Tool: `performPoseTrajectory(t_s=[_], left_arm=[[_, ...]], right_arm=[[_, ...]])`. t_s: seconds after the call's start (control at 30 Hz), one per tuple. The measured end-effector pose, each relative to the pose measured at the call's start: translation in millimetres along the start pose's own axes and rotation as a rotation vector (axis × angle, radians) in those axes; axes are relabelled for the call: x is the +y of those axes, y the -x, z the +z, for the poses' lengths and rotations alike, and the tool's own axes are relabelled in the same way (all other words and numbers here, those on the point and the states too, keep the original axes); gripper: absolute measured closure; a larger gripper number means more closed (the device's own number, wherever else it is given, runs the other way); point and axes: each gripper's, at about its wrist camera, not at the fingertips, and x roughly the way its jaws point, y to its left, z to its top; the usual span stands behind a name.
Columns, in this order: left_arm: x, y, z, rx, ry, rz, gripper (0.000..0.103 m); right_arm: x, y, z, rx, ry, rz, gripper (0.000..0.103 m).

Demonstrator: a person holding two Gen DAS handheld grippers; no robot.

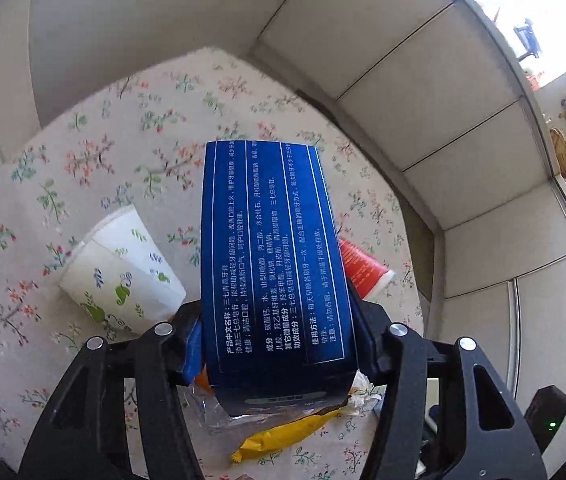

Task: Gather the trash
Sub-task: 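Grasp the blue box with the left gripper and lift it, then grasp the yellow snack wrapper with the right gripper while the left gripper holds the blue box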

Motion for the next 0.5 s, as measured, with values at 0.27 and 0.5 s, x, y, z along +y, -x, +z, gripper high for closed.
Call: performPoseTrajectory(t_s=[0.27, 0.5], left_arm=[[-47.3, 95.6, 2.5, -0.299, -0.201, -0.011, 0.048], [-49.1, 93.5, 1.0, -0.29, -0.231, -0.007, 0.048]], right_arm=[[32.4, -47.7, -37.8, 0.233, -0.08, 0.104, 0.007], [48.0, -59.2, -38.7, 0.227, -0.159, 0.085, 0.007]])
